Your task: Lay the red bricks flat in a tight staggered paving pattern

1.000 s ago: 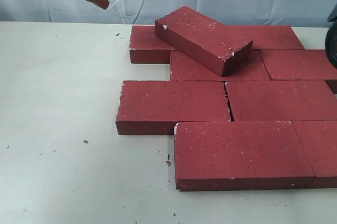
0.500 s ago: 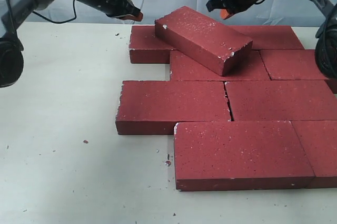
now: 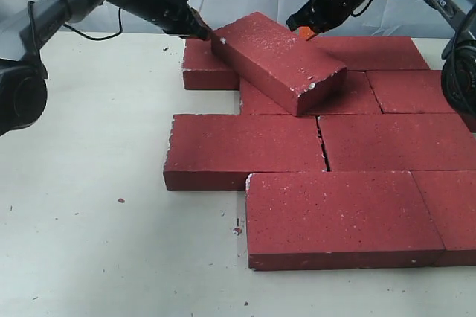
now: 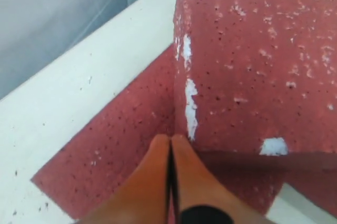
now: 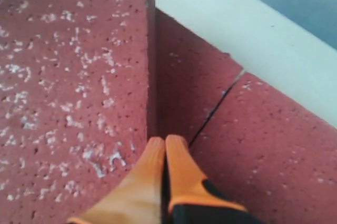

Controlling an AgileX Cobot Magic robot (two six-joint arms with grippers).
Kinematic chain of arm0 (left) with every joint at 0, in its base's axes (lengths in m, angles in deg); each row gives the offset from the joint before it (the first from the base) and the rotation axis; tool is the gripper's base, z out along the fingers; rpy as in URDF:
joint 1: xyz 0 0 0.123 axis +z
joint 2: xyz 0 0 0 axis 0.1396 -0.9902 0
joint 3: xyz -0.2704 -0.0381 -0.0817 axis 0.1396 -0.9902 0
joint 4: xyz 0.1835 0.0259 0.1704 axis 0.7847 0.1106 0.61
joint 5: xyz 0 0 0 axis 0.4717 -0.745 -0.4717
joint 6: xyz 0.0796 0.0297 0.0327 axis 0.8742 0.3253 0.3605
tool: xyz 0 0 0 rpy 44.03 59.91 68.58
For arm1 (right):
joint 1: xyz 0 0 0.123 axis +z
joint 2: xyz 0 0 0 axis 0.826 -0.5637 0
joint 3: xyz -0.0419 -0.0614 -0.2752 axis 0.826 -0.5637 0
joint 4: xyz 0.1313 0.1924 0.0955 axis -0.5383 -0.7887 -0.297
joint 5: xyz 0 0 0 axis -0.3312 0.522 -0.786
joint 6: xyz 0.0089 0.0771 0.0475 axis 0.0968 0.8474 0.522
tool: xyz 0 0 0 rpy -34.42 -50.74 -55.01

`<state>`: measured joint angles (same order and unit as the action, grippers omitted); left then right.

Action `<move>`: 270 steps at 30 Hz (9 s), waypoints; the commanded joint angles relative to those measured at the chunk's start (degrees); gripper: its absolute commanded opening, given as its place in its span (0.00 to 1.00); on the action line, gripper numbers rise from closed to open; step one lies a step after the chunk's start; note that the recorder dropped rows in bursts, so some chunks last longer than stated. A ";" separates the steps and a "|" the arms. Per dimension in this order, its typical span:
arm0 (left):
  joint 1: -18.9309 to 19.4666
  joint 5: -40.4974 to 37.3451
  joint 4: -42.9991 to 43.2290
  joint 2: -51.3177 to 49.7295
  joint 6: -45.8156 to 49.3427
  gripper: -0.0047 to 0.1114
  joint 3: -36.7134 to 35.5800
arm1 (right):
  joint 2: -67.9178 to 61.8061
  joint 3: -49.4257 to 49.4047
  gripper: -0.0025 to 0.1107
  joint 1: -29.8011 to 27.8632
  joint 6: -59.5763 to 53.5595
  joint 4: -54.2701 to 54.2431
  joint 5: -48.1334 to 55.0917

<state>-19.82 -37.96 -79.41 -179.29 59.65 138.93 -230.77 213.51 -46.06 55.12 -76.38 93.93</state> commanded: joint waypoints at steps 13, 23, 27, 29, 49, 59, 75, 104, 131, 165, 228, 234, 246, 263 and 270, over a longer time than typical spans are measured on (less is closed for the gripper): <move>7.28 -12.36 9.56 12.82 -9.32 0.04 -0.04 | 10.00 -0.09 0.01 1.04 7.00 9.98 4.93; 8.25 -6.85 13.52 6.38 -19.37 0.04 -0.28 | 25.30 -23.05 0.01 1.36 10.34 5.78 4.93; 8.13 -3.59 5.77 4.73 -18.91 0.04 -0.28 | 32.06 -34.72 0.01 2.03 10.44 2.69 4.93; 8.13 -2.60 3.15 4.22 -16.83 0.04 -0.28 | 33.63 -40.45 0.01 2.55 9.32 1.86 4.93; 5.31 -3.70 -2.67 0.26 -11.63 0.04 -0.28 | 31.77 -51.45 0.01 8.84 4.28 1.17 -1.81; 5.55 -12.36 3.22 6.76 -12.29 0.04 -0.28 | 30.58 -45.59 0.01 8.84 4.23 -2.54 -10.31; 3.20 -11.58 9.69 3.88 -20.87 0.04 -0.28 | 30.92 -49.70 0.01 7.22 10.85 6.62 -1.79; 6.77 -12.36 17.26 20.54 -23.87 0.04 -9.57 | 29.50 -34.02 0.01 12.24 8.13 -1.58 -6.93; 26.13 10.07 18.51 50.32 -17.46 0.04 -71.78 | 15.70 -20.91 0.01 29.05 7.76 -1.66 -15.40; 24.07 31.47 -1.42 63.11 0.03 0.04 -88.31 | 19.02 -20.62 0.01 23.92 3.78 2.74 2.98; 30.57 32.80 -44.01 34.82 39.06 0.04 -81.31 | 6.14 -15.85 0.01 35.13 -2.97 3.29 -12.71; 30.57 33.51 -43.25 34.82 38.96 0.04 -81.41 | 10.88 -15.85 0.01 32.40 4.61 14.29 -13.87; 30.47 33.48 -46.52 32.49 38.96 0.04 -81.41 | 3.55 -15.85 0.01 24.86 10.87 9.76 -19.72; 27.35 27.75 -48.69 30.04 42.46 0.04 -78.98 | 2.25 -15.85 0.01 25.09 10.50 5.66 -20.46; 27.06 27.87 -51.71 30.04 45.17 0.04 -78.98 | 3.16 -15.85 0.01 25.16 10.35 5.08 -17.32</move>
<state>7.93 -8.09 -129.98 -149.29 104.01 59.75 -228.60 197.73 -21.10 65.76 -69.75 74.93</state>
